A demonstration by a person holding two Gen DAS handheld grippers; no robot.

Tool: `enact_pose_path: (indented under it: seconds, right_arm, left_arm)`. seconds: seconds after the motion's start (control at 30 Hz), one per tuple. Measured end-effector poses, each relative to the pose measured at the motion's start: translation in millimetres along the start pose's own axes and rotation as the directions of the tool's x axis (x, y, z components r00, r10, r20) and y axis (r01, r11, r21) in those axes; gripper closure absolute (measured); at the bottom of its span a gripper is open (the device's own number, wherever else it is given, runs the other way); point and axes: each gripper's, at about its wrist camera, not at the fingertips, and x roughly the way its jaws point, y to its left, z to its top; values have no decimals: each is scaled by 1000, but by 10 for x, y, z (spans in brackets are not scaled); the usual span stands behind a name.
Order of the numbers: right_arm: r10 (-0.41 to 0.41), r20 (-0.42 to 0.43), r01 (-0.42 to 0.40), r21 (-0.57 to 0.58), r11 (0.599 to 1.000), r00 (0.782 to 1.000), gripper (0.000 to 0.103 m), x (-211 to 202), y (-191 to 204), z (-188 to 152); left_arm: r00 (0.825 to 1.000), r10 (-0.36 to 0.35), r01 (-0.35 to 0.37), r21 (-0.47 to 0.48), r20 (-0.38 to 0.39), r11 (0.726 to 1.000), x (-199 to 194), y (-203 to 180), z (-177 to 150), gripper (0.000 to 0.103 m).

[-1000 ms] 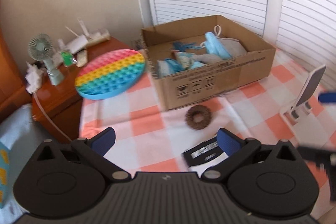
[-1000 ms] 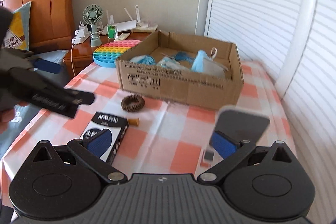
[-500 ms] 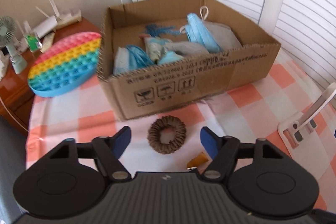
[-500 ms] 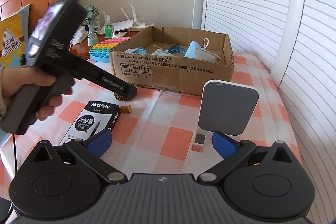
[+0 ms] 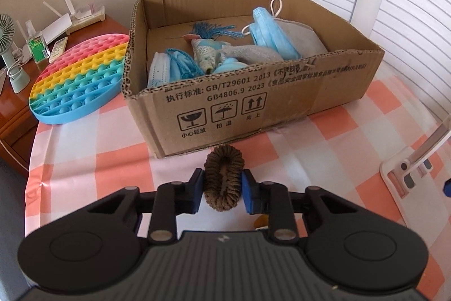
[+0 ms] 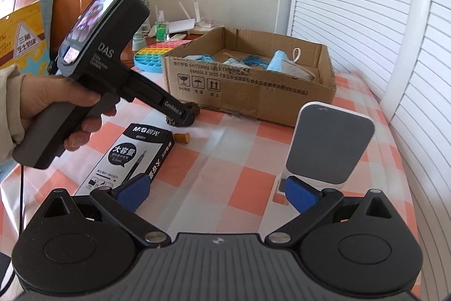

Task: Organize soft objects
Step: 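Grasp the brown scrunchie with the left tool, then grasp the orange foam earplug with the right tool while the left tool holds the scrunchie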

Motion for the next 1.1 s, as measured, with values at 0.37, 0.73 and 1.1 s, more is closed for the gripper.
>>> enact_pose_path:
  seconds: [0.37,0.73,1.1]
  right_arm:
    - [45,-27,-48,-99,994,999,22,180,77,137]
    - [10,-50,-17,-153,988,999,26,626,135,426]
    - [21,-81,-37,-202,979,996,38,849,218,568]
  left_arm:
    - [998,-5,3,28,57,1000,-306,46,-29,77]
    - [996,-4,0,38,92,999,-518,244,-95,77]
    - [995,-26,23,30,93,999,-528,409,-170,77]
